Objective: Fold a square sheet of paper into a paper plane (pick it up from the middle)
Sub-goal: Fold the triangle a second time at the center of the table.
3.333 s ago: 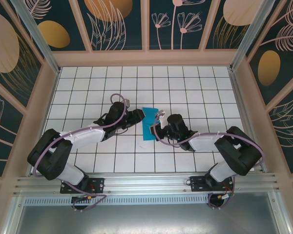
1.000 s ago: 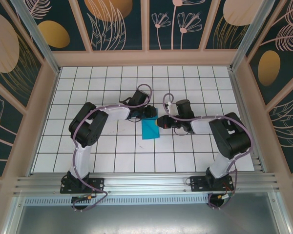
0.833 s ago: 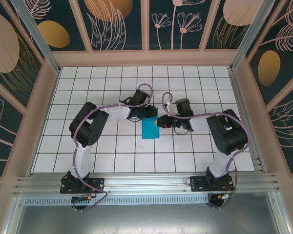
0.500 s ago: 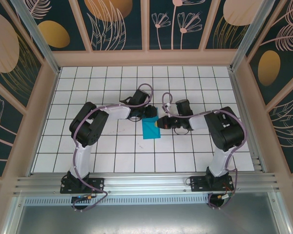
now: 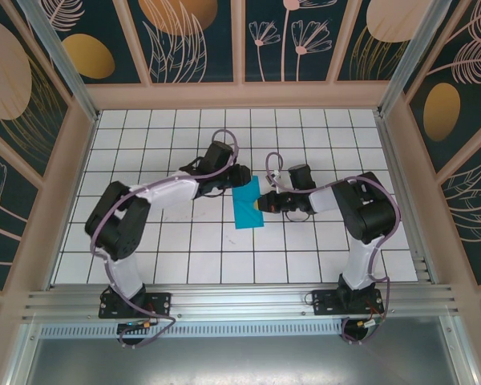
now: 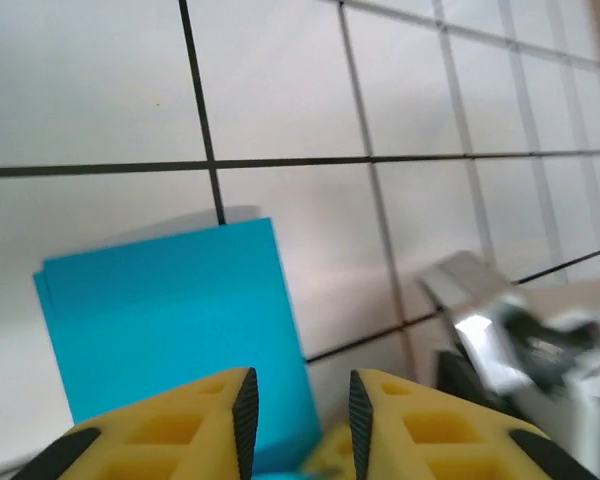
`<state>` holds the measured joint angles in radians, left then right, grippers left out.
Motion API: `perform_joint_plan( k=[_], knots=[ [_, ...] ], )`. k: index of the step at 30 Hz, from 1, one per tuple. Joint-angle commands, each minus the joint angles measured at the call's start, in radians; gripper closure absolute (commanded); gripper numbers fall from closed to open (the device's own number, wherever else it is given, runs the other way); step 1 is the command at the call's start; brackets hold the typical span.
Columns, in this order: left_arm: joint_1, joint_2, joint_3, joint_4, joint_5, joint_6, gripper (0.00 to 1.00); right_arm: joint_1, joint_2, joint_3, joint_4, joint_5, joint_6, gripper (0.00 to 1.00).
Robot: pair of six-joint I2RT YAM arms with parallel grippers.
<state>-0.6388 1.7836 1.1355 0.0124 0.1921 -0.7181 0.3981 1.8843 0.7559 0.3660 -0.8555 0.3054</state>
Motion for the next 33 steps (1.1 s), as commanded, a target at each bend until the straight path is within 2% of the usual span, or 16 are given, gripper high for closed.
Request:
perform_joint_plan(
  k=[1, 4, 11, 16, 21, 33],
  knots=[
    [-0.039, -0.096, -0.124, 0.064, -0.018, -0.106, 0.75, -0.008, 0.017, -0.004, 0.051, -0.02, 0.019, 1.0],
    [-0.08, -0.131, -0.211, 0.066, -0.016, -0.15, 0.83, -0.008, 0.018, -0.003, 0.05, -0.019, 0.023, 1.0],
    [-0.141, -0.085, -0.283, 0.119, -0.003, -0.202, 0.9, -0.008, 0.016, 0.002, 0.046, -0.011, 0.029, 1.0],
    [-0.151, -0.016, -0.26, 0.064, -0.038, -0.181, 0.91, -0.006, 0.011, 0.005, 0.044, -0.013, 0.032, 1.0],
    [-0.151, -0.012, -0.3, 0.054, -0.062, -0.167, 0.92, -0.005, 0.0, 0.028, 0.013, -0.019, 0.013, 1.0],
    [-0.152, 0.002, -0.32, 0.009, -0.105, -0.114, 0.91, -0.003, 0.038, 0.143, -0.175, -0.02, -0.127, 0.99]
  ],
)
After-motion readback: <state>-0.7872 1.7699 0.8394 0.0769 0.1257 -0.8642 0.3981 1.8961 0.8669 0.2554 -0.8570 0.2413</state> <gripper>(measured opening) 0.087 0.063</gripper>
